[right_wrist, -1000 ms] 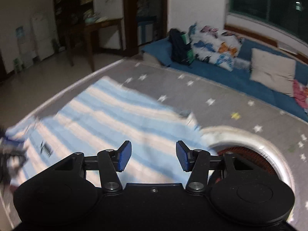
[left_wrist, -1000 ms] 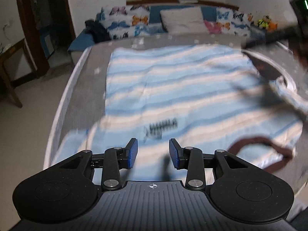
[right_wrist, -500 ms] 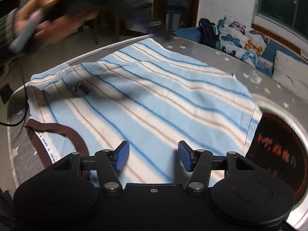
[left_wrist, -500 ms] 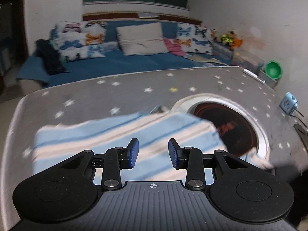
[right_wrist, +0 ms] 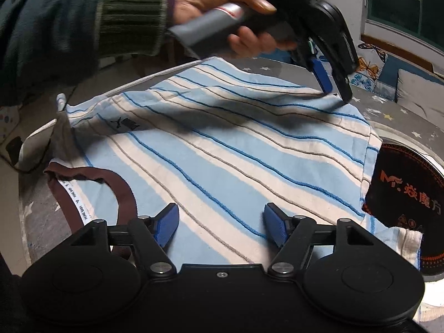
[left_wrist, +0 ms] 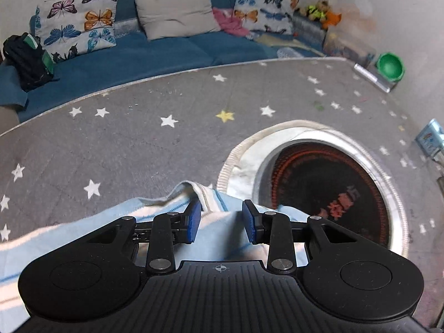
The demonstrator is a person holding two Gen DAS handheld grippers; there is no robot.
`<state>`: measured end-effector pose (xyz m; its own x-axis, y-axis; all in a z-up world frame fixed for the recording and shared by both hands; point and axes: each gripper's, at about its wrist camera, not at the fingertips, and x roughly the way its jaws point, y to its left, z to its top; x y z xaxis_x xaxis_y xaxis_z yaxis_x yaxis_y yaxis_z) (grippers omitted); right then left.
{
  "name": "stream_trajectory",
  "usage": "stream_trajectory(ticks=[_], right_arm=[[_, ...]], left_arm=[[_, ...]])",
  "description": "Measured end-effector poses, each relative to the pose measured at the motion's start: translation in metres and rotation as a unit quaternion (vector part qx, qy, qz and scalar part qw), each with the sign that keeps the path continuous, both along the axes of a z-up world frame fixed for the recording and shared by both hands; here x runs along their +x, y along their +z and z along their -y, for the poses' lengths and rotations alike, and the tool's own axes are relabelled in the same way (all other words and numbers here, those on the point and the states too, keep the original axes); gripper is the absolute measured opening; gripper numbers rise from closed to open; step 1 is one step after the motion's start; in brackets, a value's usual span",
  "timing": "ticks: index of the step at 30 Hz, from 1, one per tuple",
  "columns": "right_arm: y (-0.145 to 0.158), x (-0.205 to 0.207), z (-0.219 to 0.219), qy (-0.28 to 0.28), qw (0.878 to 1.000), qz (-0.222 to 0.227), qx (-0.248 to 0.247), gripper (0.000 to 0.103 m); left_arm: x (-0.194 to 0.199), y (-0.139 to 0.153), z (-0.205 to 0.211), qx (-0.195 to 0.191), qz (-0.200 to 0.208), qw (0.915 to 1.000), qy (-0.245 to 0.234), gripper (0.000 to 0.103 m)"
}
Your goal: Fold clothes
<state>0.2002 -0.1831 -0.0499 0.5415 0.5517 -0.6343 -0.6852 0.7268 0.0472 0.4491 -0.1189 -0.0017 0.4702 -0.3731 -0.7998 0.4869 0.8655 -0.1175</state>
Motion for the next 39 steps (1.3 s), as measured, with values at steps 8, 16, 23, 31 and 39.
stream_trajectory(ticks=[8, 16, 23, 31, 39], right_arm=[[-0.003, -0.003, 0.007, 0.019, 1.000, 0.000, 0.021, 0.083], [-0.004, -0.005, 0.012, 0.025, 0.999, -0.001, 0.040, 0.087], [-0.005, -0.005, 0.016, 0.033, 0.998, -0.005, 0.050, 0.089], [-0.005, -0.005, 0.020, 0.031, 0.997, -0.012, 0.065, 0.090], [-0.006, -0.004, 0.022, 0.032, 0.997, -0.016, 0.075, 0.090]], left_arm=[[0.013, -0.009, 0.007, 0.007, 0.001, 1.0000, 0.002, 0.004], [0.027, 0.008, 0.009, -0.017, 0.028, 0.9989, 0.034, 0.001], [0.026, 0.010, 0.005, -0.004, -0.023, 0.9995, 0.022, 0.005], [0.026, -0.017, 0.018, 0.031, -0.052, 0.9979, 0.020, 0.018], [0.029, -0.010, 0.012, 0.019, -0.037, 0.9983, 0.040, 0.006]])
